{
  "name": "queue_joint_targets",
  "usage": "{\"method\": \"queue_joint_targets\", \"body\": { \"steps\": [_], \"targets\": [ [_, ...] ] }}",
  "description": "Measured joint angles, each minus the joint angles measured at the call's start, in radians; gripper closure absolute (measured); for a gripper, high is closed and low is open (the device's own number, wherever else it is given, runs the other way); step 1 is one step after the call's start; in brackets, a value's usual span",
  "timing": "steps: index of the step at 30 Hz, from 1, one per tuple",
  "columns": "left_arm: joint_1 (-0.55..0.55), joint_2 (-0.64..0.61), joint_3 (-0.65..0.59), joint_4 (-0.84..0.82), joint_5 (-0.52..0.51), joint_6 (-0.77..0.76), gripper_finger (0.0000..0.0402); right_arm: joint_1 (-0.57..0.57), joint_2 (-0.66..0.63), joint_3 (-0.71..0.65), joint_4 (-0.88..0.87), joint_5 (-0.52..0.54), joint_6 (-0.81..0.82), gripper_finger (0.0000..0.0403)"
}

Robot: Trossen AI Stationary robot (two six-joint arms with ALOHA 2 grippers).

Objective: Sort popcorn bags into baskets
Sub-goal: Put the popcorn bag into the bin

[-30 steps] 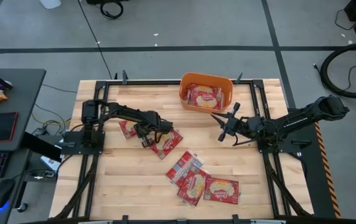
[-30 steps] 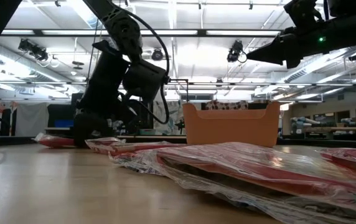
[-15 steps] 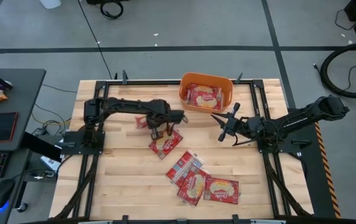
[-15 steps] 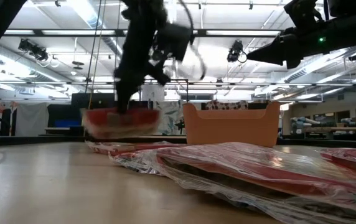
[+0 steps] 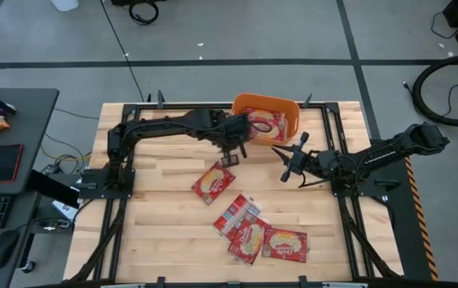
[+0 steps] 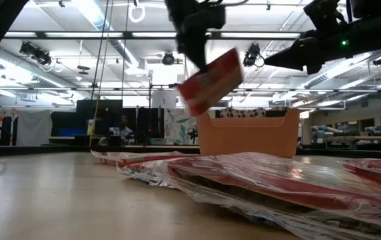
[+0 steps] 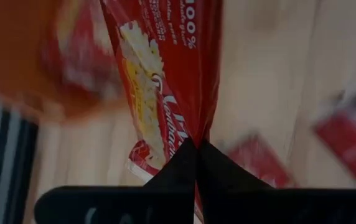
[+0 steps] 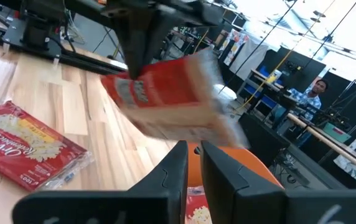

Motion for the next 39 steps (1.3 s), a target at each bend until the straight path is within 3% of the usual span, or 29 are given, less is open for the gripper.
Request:
{"method": "queue_joint_targets", "body": {
  "steps": [9,15,20,28,35,39],
  "targets": [
    [0.040,0.024,-0.026,0.399,-0.097,0.125,0.0397,0.000,0.000,0.000,-0.008,0.000,0.011,0.0355],
    [0.092,0.055,-0.148,0.602,-0.118,0.215,0.0397,0.000,0.000,0.000,-0.006,0.005,0.008,0.0355],
    [0.112,0.118,-0.189,0.771,-0.203,0.299,0.0397,0.002,-0.002,0.000,0.001,0.021,-0.009,0.0355],
    [0.103,0.230,-0.190,0.793,-0.333,0.291,0.0386,0.005,-0.002,0.000,0.009,0.019,-0.010,0.0355],
    [0.068,0.219,-0.167,0.737,-0.295,0.296,0.0298,0.007,-0.002,0.000,0.002,0.020,-0.011,0.0355],
    [0.034,0.185,-0.107,0.579,-0.176,0.302,0.0268,0.008,-0.002,0.000,0.001,0.023,-0.010,0.0355]
  ]
}}
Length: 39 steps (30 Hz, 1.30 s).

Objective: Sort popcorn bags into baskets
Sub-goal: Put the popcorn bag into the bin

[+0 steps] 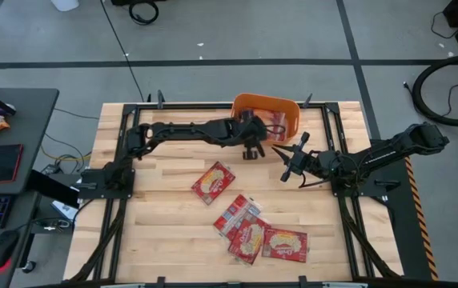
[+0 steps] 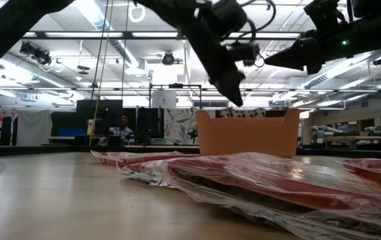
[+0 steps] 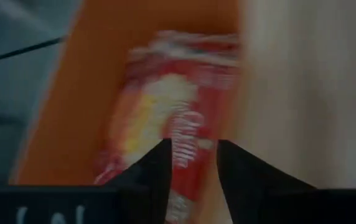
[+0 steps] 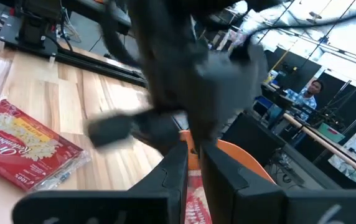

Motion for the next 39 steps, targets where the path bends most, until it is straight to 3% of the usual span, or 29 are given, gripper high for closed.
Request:
{"method": "queue_joint_targets", "body": {
  "steps": [4,9,12,17,22,39],
  "targets": [
    [-0.038,-0.021,0.019,-0.211,0.224,-0.063,0.0262,0.000,0.000,0.000,-0.006,0.002,0.000,0.0355],
    [-0.090,-0.015,0.021,-0.436,0.321,-0.274,0.0261,0.000,0.000,0.000,-0.008,0.004,-0.002,0.0355],
    [-0.129,-0.008,-0.001,-0.517,0.304,-0.374,0.0260,0.000,0.000,0.000,-0.007,0.003,-0.003,0.0355],
    [-0.199,-0.007,-0.082,-0.559,0.189,-0.572,0.0258,0.000,0.000,0.000,-0.007,0.003,-0.004,0.0355],
    [-0.236,-0.006,-0.140,-0.547,0.177,-0.711,0.0242,0.000,0.000,0.000,-0.005,0.002,-0.005,0.0355],
    [-0.303,0.066,-0.138,-0.549,0.141,-0.750,0.0225,0.000,-0.001,0.000,0.002,0.000,-0.004,0.0355]
  ]
}}
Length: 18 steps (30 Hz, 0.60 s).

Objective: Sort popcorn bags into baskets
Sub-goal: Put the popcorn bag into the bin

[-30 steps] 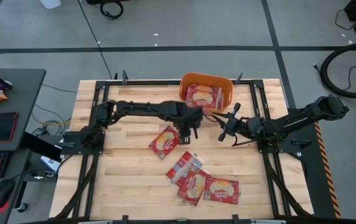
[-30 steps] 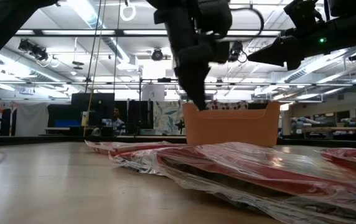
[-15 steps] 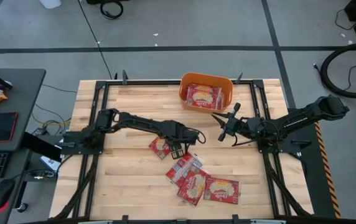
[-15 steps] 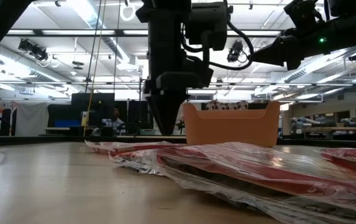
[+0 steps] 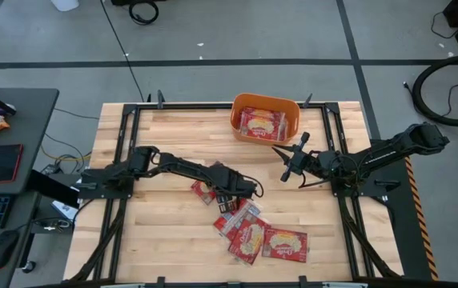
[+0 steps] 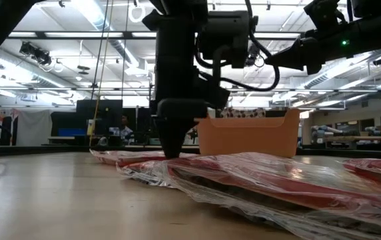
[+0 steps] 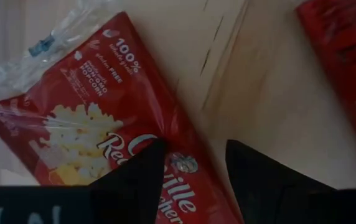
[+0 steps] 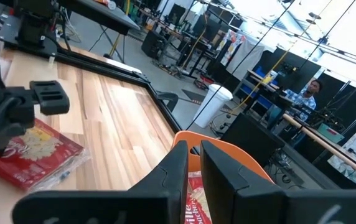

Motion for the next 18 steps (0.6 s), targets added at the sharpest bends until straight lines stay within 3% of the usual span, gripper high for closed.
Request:
{"method": "queue_joint_targets", "body": {
  "steps": [6,15,18],
  "targets": [
    [0.002,0.014,0.002,-0.066,-0.034,0.082,0.0244,0.000,0.000,0.000,0.000,-0.004,0.000,0.0355],
    [0.003,0.018,-0.002,-0.122,-0.123,0.279,0.0380,0.000,0.000,0.000,0.000,-0.004,0.000,0.0355],
    [0.003,0.016,-0.002,-0.119,-0.135,0.289,0.0392,0.000,0.000,0.000,0.000,-0.004,0.000,0.0355]
  ]
}}
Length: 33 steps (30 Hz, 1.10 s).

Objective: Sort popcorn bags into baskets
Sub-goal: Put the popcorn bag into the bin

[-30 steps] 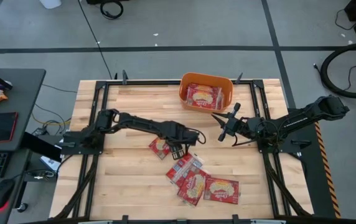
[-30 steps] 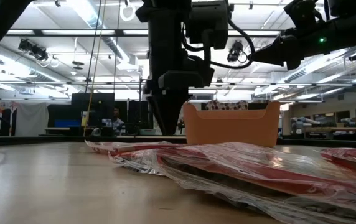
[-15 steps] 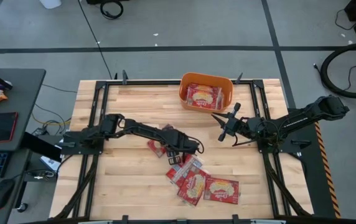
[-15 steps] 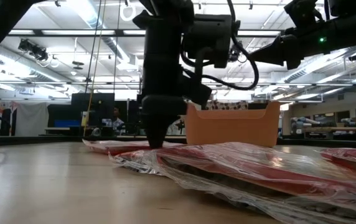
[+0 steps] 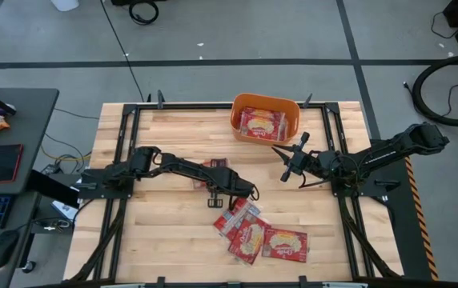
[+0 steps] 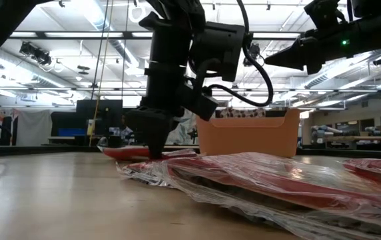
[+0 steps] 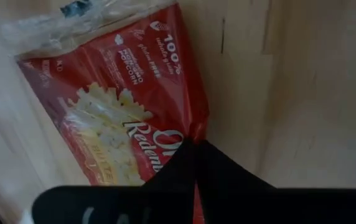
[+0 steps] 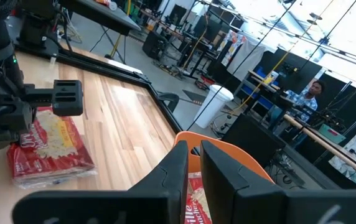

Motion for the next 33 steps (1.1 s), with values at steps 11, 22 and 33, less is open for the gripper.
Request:
{"method": "queue_joint_targets", "body": {
  "steps": [11,22,33],
  "targets": [
    [0.015,-0.036,0.095,-0.106,0.003,0.051,0.0399,0.000,0.000,0.000,-0.001,0.000,0.000,0.0355],
    [0.057,-0.060,0.347,-0.137,-0.011,0.141,0.0400,0.000,0.000,0.000,-0.002,0.005,0.000,0.0355],
    [0.138,-0.062,0.508,-0.039,-0.122,0.327,0.0401,0.000,0.000,0.000,0.013,0.009,-0.009,0.0355]
  ]
}}
